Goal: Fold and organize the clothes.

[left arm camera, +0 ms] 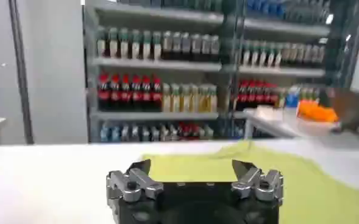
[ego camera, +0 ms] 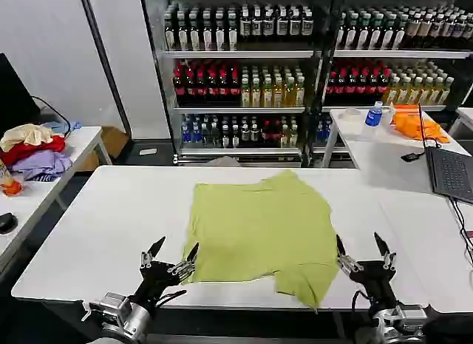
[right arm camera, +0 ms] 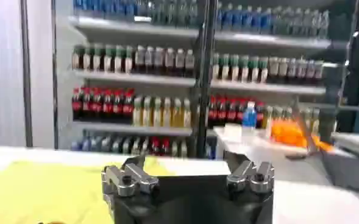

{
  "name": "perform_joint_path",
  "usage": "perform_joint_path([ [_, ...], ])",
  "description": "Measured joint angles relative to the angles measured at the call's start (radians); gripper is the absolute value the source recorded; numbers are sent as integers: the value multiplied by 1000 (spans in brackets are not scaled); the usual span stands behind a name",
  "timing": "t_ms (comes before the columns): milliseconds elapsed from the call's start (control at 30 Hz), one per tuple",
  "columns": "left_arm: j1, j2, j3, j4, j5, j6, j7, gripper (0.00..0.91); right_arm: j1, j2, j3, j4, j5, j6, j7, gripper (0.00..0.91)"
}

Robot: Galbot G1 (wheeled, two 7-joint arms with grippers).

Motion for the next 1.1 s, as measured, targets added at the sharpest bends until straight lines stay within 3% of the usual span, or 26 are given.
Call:
perform_joint_path([
  [433,8,33,14,32,-15,126,-15,907,-30,-3,-59,-31,-10,-83,28,907],
  [1100,-44,21,49,110,-31,173,-28,907,-26,17,-169,-88,-29,-146,53,907],
])
